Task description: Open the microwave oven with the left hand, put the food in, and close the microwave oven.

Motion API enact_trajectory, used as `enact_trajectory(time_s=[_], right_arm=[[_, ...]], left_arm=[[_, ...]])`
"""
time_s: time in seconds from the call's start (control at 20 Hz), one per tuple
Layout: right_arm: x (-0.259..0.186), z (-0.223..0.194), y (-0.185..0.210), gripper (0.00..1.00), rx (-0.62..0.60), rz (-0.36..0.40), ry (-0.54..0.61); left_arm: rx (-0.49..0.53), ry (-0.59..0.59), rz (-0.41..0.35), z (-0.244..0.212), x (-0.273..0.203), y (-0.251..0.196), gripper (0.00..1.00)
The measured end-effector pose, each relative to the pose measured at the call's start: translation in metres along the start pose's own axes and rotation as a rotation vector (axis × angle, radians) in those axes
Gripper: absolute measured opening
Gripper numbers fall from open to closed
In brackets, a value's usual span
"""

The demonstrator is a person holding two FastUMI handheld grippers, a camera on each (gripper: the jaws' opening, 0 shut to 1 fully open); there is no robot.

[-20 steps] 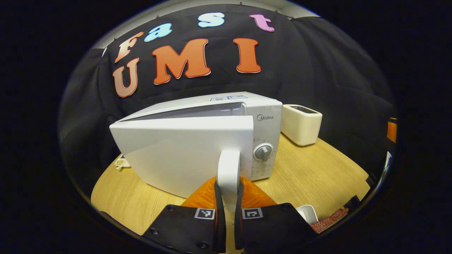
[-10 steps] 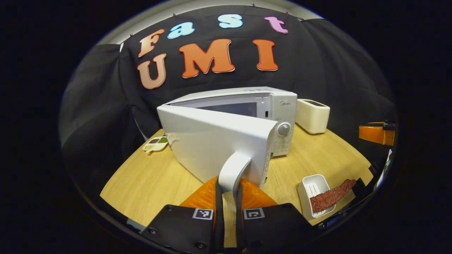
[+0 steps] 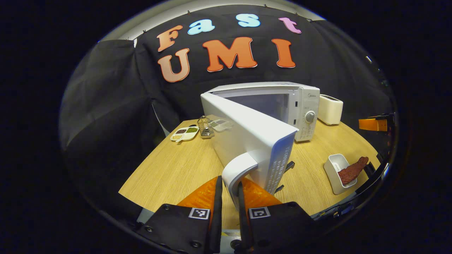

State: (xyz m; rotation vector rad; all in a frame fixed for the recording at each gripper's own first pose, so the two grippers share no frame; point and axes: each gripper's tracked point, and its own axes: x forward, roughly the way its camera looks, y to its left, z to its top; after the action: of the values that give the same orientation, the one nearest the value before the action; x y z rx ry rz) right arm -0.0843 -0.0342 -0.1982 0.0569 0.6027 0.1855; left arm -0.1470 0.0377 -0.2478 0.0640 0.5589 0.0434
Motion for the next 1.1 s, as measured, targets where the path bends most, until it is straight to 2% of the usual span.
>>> enact_trajectory(time_s=[0.1, 0.2, 0.25, 0.35, 0.45, 0.7, 0.75, 0.8, 0.85, 0.9, 0.95, 1.0, 1.1], right_arm=[[-0.005, -0.003, 0.009, 0.93, 0.014, -0.024, 0.009], [-0.008, -0.007, 0.014, 0.93, 0.013, -0.061, 0.025], [-0.011, -0.008, 0.017, 0.93, 0.014, -0.078, 0.029], [-0.016, -0.012, 0.022, 0.93, 0.027, -0.113, 0.04], [-0.018, -0.018, 0.025, 0.93, 0.036, -0.143, 0.053], [-0.027, -0.041, 0.029, 0.93, 0.054, -0.217, 0.106], [-0.028, -0.045, 0.028, 0.93, 0.07, -0.231, 0.115], [-0.03, -0.05, 0.026, 0.93, 0.086, -0.246, 0.125], [-0.032, -0.054, 0.025, 0.93, 0.1, -0.26, 0.133], [-0.033, -0.057, 0.023, 0.93, 0.113, -0.276, 0.138], [-0.034, -0.06, 0.021, 0.93, 0.122, -0.285, 0.145], [-0.034, -0.064, 0.021, 0.93, 0.126, -0.294, 0.152], [-0.034, -0.07, 0.02, 0.93, 0.118, -0.302, 0.168]], left_arm=[[-0.023, 0.004, -0.028, -0.003, -0.002, 0.023, 0.31], [-0.035, 0.007, -0.056, -0.007, -0.003, 0.042, 0.46], [-0.031, 0.007, -0.07, -0.008, -0.003, 0.05, 0.6], [-0.013, 0.002, -0.099, -0.008, -0.001, 0.066, 0.69], [0.0, 0.003, -0.13, -0.011, 0.0, 0.081, 0.75], [-0.028, 0.019, -0.165, -0.018, -0.001, 0.116, 0.8], [-0.033, 0.021, -0.171, -0.018, -0.002, 0.121, 0.89], [-0.03, 0.021, -0.172, -0.02, -0.002, 0.127, 0.9], [-0.022, 0.023, -0.172, -0.022, -0.003, 0.132, 0.85], [-0.004, 0.037, -0.161, -0.028, -0.004, 0.14, 0.85], [0.012, 0.048, -0.158, -0.033, -0.005, 0.147, 0.87], [0.025, 0.058, -0.152, -0.037, -0.005, 0.154, 0.96], [0.027, 0.077, -0.129, -0.042, -0.01, 0.171, 0.97]])
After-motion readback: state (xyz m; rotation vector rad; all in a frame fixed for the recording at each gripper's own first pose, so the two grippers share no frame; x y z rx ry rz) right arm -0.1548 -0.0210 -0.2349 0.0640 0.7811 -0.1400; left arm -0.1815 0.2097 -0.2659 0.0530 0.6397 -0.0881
